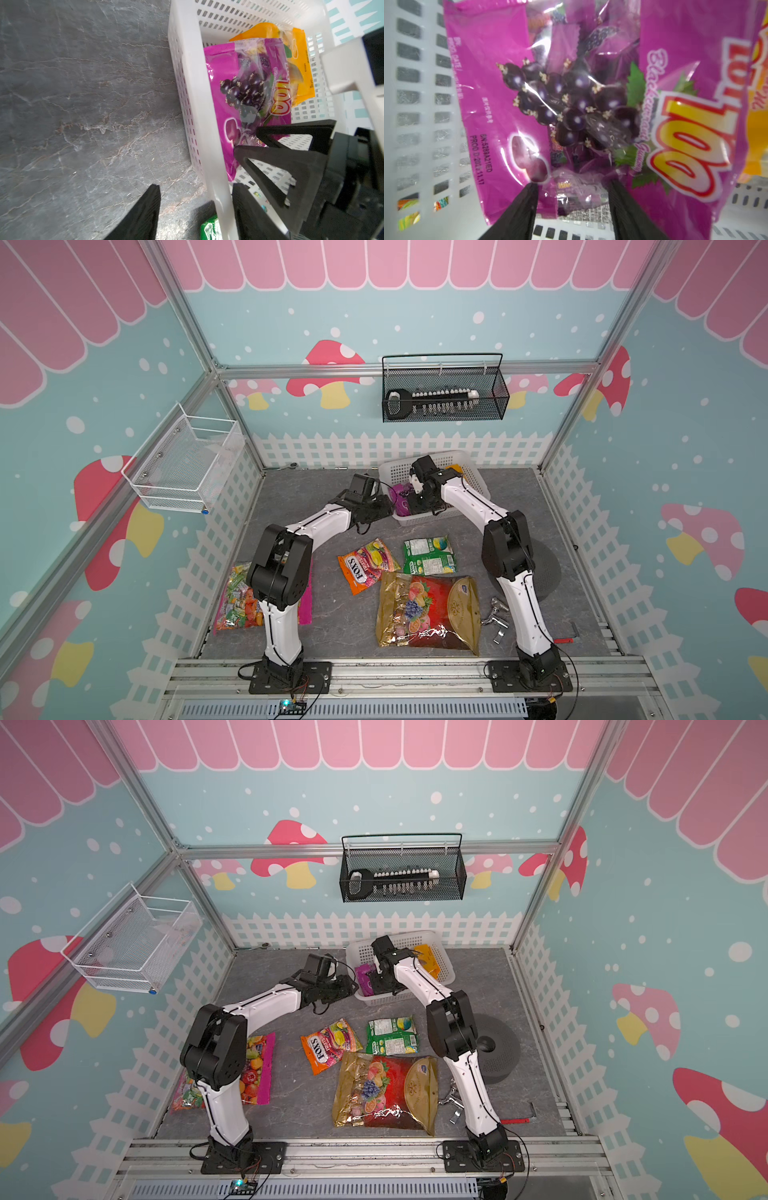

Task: Put the candies in the basket
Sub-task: Adjust the candy in the basket.

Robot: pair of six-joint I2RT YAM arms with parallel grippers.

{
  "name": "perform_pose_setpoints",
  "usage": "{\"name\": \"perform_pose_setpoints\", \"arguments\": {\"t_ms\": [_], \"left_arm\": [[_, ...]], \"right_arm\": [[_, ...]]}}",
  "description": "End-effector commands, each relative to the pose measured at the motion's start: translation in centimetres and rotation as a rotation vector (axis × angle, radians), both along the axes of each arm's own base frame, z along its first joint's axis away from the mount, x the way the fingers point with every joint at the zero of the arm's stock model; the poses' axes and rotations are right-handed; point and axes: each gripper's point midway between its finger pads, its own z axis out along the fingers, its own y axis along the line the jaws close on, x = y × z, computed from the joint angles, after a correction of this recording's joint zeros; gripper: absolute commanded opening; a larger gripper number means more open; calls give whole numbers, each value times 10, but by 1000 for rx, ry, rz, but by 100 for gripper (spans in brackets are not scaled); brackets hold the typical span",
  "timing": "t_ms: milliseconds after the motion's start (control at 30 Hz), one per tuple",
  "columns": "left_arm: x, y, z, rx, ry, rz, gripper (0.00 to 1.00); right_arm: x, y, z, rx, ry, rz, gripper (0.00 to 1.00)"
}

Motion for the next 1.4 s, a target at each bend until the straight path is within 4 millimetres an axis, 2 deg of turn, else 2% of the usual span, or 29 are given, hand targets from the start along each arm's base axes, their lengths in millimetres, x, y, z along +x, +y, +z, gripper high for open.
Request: {"name": "perform_pose_setpoints", "arguments": {"t_ms": [0,167,267,433,533,567,600,667,733,867,1000,1200,1367], "left_arm": [[-4,3,13,-20,-30,-1,56],[-11,0,5,-39,-15,-24,55],[-13,-5,5,-60,-19,-40,55],[-16,-10,6,-75,-34,-57,55],[-16,-10,1,-73,-29,-57,55],[-17,-10,-1,-75,-25,-59,55],[-17,-11,-3,-79,-21,-63,54],[-19,-15,-6,-90,-14,-76,54],[-19,-17,-9,-95,-7,-77,53],[-22,-22,-11,-101,5,-86,48],[-29,-28,-8,-111,7,-104,43],[-33,-25,-13,-114,28,-88,40],[-35,-25,-17,-123,50,-77,36]], "right_arm": [[17,13,1,54,-66,-33,59],[37,29,25,162,-175,-50,58],[47,34,30,191,-213,-51,58],[46,44,53,236,-227,0,59],[36,26,62,172,-208,-31,65],[31,17,62,152,-184,-61,69],[24,6,61,144,-145,-104,76],[10,-4,58,175,-67,-143,78],[-2,-2,55,227,-6,-131,79],[-21,-4,44,218,92,-137,82],[-33,-20,24,101,133,-119,74],[-44,-41,-4,-101,171,-18,61],[-43,-37,-23,-148,179,45,57]]}}
